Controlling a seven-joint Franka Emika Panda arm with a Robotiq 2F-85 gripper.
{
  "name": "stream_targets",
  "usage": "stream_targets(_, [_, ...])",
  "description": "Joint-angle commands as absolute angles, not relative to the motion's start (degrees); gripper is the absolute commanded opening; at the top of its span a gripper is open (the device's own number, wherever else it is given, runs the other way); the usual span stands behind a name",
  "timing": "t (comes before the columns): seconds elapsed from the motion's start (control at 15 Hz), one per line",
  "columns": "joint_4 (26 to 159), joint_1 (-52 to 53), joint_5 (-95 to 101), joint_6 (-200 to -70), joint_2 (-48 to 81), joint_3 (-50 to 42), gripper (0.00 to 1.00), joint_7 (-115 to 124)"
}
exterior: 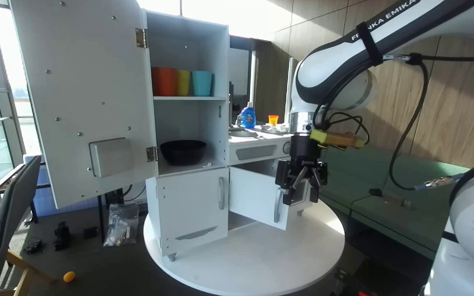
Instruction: Close the cabinet door in the middle, open the left lower cabinet door, remove the black bowl from the middle cabinet to the, put it in the lower cabinet and close the door
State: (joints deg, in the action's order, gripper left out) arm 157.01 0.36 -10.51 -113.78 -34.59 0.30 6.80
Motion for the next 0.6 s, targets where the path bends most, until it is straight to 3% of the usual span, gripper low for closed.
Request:
stream_targets(0.0, [155.4,4.0,-14.3,-124.3,-28.7,1.7,1.0,4.0])
stream_targets(0.27, [149.6,6.4,-15.7,-140.1,-15.3,4.4,1.0,5.6])
stream_targets(0.53, [143.6,0.3,-0.7,-153.5,-2.7,7.1,1.0,17.6])
